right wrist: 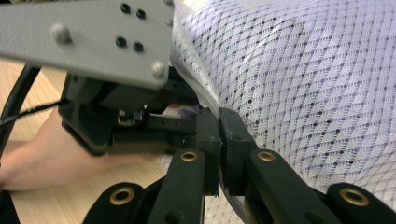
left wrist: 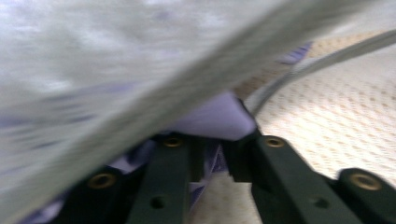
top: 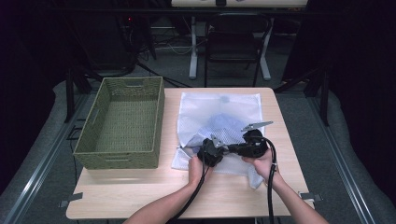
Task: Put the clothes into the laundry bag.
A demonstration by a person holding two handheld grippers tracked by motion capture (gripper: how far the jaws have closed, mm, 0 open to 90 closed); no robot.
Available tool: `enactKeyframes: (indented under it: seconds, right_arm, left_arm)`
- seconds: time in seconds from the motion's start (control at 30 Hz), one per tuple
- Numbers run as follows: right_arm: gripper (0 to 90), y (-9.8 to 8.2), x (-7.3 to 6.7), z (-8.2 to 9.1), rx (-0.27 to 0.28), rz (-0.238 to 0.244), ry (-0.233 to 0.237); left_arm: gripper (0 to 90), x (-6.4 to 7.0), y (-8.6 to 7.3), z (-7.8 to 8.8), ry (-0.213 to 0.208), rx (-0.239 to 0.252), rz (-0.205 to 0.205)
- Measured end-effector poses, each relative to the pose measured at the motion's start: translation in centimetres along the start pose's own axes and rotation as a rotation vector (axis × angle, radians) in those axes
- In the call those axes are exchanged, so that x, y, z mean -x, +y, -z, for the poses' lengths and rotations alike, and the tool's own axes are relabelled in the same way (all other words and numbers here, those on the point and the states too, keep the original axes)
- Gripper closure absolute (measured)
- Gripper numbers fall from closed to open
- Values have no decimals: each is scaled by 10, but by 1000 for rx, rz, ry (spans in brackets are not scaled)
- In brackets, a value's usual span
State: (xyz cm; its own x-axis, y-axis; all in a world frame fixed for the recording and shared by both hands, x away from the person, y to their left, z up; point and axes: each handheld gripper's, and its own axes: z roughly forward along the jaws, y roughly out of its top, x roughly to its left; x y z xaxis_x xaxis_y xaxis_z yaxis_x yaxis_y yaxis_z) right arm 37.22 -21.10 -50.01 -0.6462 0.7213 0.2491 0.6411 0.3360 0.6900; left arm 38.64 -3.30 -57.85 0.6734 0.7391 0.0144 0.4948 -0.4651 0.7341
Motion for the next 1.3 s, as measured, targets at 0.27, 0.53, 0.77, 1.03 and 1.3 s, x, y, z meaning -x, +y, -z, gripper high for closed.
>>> enactKeyframes:
  seconds: [0.27,0.53,0.77,1.03,1.3]
  right_arm:
    - [876,4,-4,8,37,1,12]
    - [877,4,-3,8,35,-2,15]
    - [876,3,0,8,29,0,11]
    - [876,2,-1,5,12,-6,14]
    - [876,1,0,3,0,-3,13]
  left_arm:
    - [869,-29,9,18,101,71,6]
    - [866,-41,7,18,154,70,5]
    - [865,-47,0,15,195,32,-32]
    - [754,-50,-7,13,131,-21,-17]
    - [526,-46,-8,27,75,-33,-23]
